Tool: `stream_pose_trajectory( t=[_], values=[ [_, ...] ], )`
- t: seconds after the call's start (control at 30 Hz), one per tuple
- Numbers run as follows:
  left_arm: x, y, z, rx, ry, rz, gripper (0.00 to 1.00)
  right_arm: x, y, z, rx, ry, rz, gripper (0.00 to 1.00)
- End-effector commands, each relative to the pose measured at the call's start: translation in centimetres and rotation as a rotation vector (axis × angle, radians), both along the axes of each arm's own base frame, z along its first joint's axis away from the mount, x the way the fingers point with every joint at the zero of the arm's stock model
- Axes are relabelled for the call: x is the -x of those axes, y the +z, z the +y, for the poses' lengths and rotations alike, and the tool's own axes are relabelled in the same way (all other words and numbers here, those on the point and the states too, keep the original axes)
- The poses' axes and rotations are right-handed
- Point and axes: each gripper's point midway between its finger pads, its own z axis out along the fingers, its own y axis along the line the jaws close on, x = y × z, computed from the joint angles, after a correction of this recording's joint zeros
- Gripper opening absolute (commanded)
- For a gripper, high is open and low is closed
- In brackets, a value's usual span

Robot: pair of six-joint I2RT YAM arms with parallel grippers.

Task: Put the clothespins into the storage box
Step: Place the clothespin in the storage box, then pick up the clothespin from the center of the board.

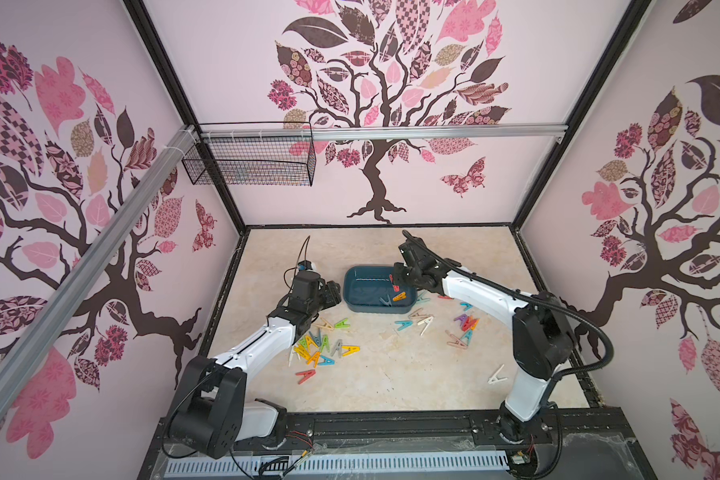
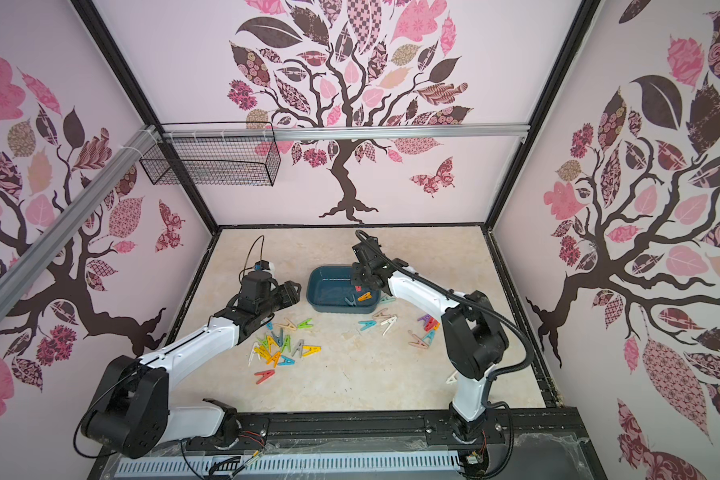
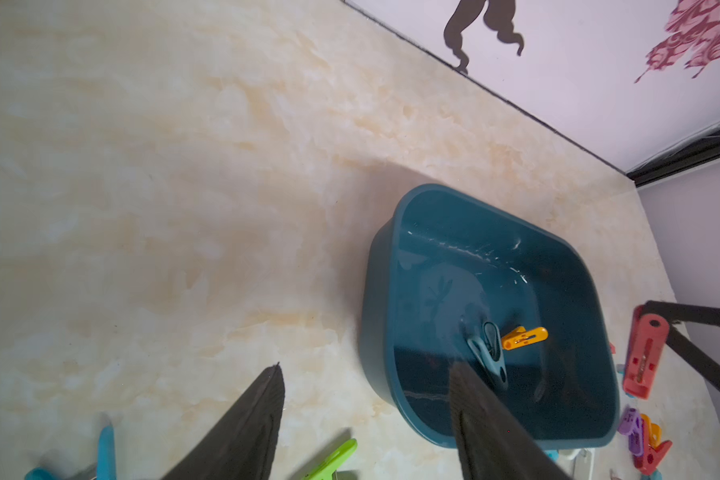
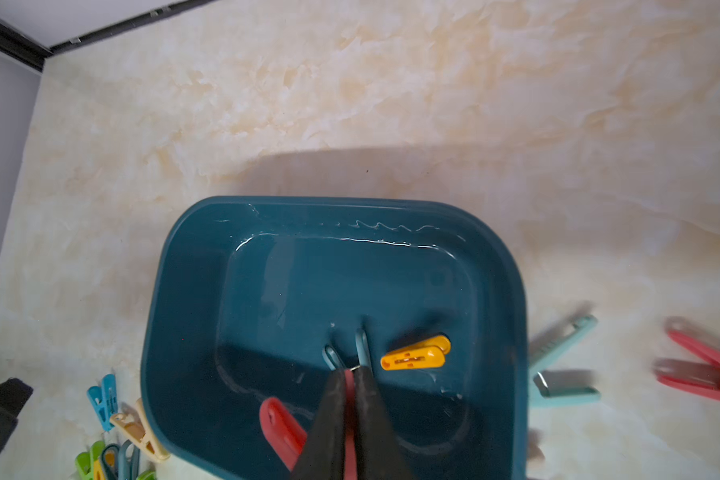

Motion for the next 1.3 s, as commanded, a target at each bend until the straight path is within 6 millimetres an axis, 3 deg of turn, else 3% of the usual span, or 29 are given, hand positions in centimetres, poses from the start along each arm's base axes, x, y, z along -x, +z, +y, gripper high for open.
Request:
stream_pose_trajectory(
  t=[0.0,0.1,0.23,0.33,0.5,0.67,0.83,1.07,1.27],
  values=[
    [-0.5,-0.2,-0.8,0.035,-0.017,0.017,0.67,-1.5,-0.7,1.5,0.008,0.050,-0.003,0.12],
    [-0.9,-0.2,-1.3,0.040,-0.036,0.016,0.67,-1.8,-0.7,1.9,0.015,0.061,0.013,0.17],
    [-0.8,0.4,-1.1,0.016,-0.042,-0.015,0.67,-1.0,0.9,0.9,0.029,0.057,-0.012,0.31],
    [-0.2,1.1,-1.7,-0.042,-0.077,-0.035,0.68,0.8,2.1,-0.8,0.033,0.044,-0.017,0.32],
    [2.7,3.0,-5.8,-0.153,-0.246,-0.101,0.68,5.6,2.4,-5.3,0.042,0.002,-0.007,0.33],
    [6.6,3.4,-9.3,-0.199,-0.393,-0.156,0.68,10.8,-0.3,-9.5,0.083,-0.051,0.088,0.33],
    [10.0,3.3,-12.8,-0.248,-0.526,-0.224,0.68,13.9,-3.3,-9.9,-0.019,-0.137,0.182,0.33],
    [13.2,0.0,-15.8,-0.210,-0.598,-0.188,0.68,14.1,-7.2,-9.7,-0.033,-0.223,0.227,0.33],
    [13.9,-2.5,-16.6,-0.236,-0.651,-0.156,0.65,13.3,-8.9,-9.0,-0.017,-0.212,0.241,0.33]
  ],
)
